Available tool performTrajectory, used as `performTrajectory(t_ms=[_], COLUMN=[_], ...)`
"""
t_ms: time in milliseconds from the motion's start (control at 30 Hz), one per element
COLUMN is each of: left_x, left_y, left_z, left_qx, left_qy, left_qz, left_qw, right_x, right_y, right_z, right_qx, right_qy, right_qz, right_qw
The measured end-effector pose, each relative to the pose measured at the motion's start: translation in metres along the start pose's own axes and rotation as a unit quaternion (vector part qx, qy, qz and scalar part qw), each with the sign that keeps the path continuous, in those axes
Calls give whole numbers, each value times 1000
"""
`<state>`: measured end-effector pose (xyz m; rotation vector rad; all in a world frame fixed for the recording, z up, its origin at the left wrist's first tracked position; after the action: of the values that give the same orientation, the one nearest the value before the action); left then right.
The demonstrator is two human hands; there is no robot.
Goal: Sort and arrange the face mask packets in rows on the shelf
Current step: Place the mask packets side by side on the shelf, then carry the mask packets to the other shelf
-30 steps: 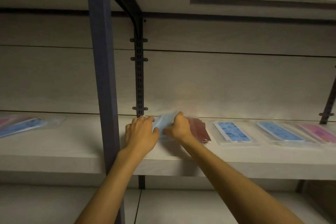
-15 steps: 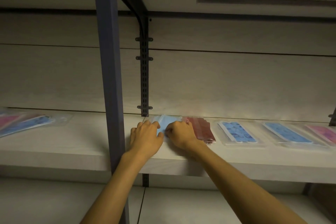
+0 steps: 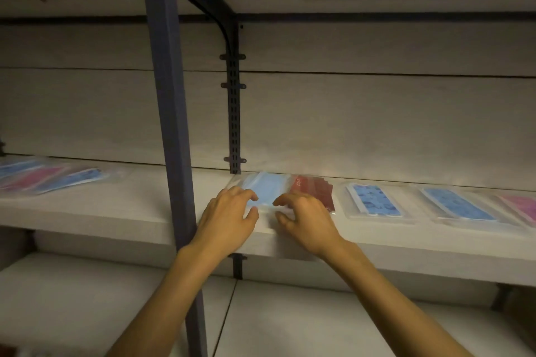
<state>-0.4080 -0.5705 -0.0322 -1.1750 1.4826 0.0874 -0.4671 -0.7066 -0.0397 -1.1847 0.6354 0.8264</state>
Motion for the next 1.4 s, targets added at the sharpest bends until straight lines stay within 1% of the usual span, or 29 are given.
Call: performTrajectory(t_ms=[100,267,500,700,900,1033,1200,1400], left_x=[-13,-37,-79,-129,-174,-200,-225,-233], left_y=[20,53,93,128,154,157,143,116], left_z=[-3,6,61,144,234,291,359,444], left_qx=[0,7,25,41,59,52,40,22], left_qy=[7,-4,12,38,22,15,13,3], left_qz=[-6,-16,-24,-13,0,2,-9,-11], left_qw=[1000,1000,999,998,998,999,999,1000], right_x=[-9,-8,13,44,82,107,141,199], right_y=[20,43,56,56,36,13,-26,-83], right_z=[11,45,127,214,306,355,404,441], right_qx=[-3,-6,-14,-11,-9,4,9,23], right_qy=[-18,-64,-51,-40,-15,5,26,32], right_qz=[-18,-20,-19,-23,-47,-53,-51,-44], right_qw=[1000,998,998,999,999,999,998,998])
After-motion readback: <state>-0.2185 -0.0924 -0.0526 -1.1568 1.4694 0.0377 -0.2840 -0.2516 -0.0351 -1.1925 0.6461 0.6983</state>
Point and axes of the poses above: each hand's wrist, its own y-axis away from the middle knuckle, its own x-axis out of the palm, z = x × y, the point moved 9 cm from there along -y, towards the middle knuckle, and after that the axes turned 3 degrees about -z, right-handed, at the moved point
